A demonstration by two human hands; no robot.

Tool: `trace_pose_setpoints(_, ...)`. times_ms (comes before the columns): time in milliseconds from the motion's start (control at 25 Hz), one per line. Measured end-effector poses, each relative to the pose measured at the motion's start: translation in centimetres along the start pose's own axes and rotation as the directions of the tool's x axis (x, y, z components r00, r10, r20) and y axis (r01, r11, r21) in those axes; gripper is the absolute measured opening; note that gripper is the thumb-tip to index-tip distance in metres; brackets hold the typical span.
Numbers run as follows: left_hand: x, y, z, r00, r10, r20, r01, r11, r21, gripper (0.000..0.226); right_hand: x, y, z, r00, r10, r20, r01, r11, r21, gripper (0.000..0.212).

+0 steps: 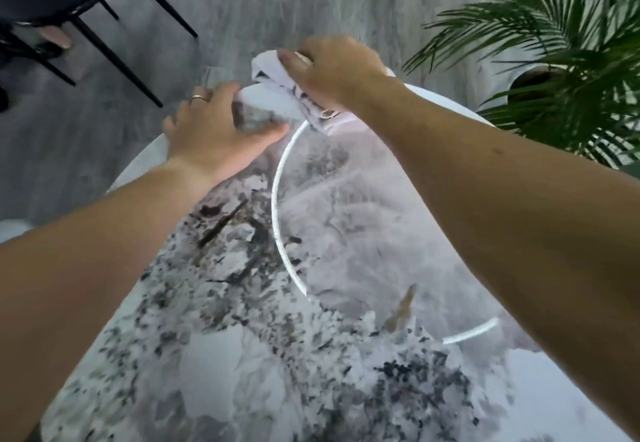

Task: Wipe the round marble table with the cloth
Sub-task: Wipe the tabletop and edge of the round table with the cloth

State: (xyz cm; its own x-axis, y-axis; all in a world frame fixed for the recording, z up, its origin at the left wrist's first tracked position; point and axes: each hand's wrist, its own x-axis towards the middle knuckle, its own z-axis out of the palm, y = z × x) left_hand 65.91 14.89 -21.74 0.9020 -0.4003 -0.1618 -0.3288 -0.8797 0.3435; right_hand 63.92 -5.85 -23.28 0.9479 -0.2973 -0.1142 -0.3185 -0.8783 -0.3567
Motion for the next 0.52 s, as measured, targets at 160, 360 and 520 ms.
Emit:
trace_pose_setpoints(160, 0.7, 5.7, 2.4, 0.969, 0.241, 0.049, -0.243, 0.968, 0.054, 0.089, -5.8, 8.7, -3.1, 0.973, 0.227, -0.044, -0.23, 0.972, -0.057, 0.062)
trace_pose_setpoints(360, -1.7, 11.9, 5.8, 0.896, 0.415, 0.158, -0.425, 0.905, 0.029, 0.094, -14.5, 13.4, -3.7, 0.849, 0.507, -0.148, -0.512, 0.859, 0.007, 0.053)
trace_pose_setpoints(520, -2.7, 13.0, 6.5, 0.885, 0.436, 0.162, -0.454, 0.886, 0.094, 0.095, -10.7, 13.5, -3.8, 0.852, 0.52, -0.06, -0.519, 0.854, 0.029, 0.079)
